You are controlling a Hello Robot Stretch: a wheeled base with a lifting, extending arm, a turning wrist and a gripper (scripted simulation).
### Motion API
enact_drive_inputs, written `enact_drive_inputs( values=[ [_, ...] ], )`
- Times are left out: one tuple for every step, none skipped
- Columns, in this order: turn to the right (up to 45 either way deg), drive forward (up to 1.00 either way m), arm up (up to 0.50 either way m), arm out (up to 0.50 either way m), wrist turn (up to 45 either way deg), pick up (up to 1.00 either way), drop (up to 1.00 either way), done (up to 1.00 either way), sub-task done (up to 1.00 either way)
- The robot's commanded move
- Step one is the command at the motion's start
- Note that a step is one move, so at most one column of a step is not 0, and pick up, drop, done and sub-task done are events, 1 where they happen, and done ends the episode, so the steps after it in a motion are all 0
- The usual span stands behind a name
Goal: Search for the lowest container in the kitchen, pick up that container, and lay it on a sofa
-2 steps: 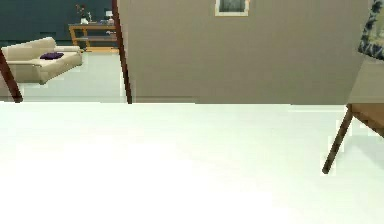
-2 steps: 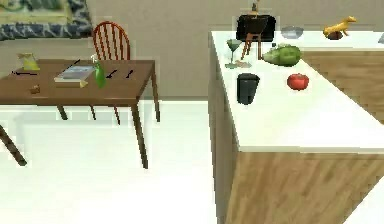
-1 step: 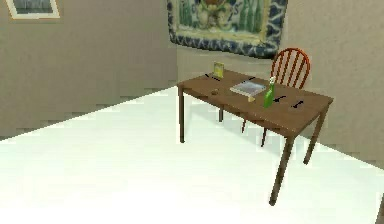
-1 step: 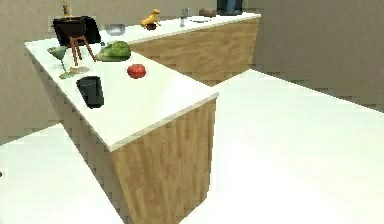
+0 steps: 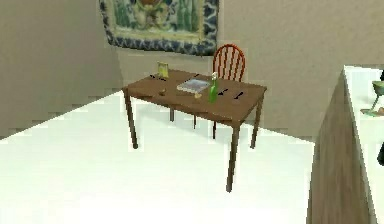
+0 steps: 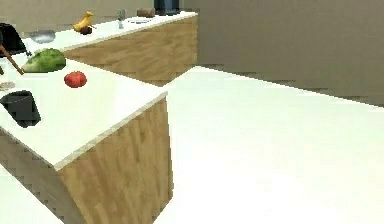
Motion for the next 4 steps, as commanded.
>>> enact_drive_inputs(
  values=[
    [0.0,0.7,0.0,0.0,0.0,0.0,0.0,0.0,0.0],
    [-45.0,0.0,0.0,0.0,0.0,0.0,0.0,0.0,0.0],
    [-30.0,0.0,0.0,0.0,0.0,0.0,0.0,0.0,0.0],
    [0.0,0.0,0.5,0.0,0.0,0.0,0.0,0.0,0.0]
  ],
)
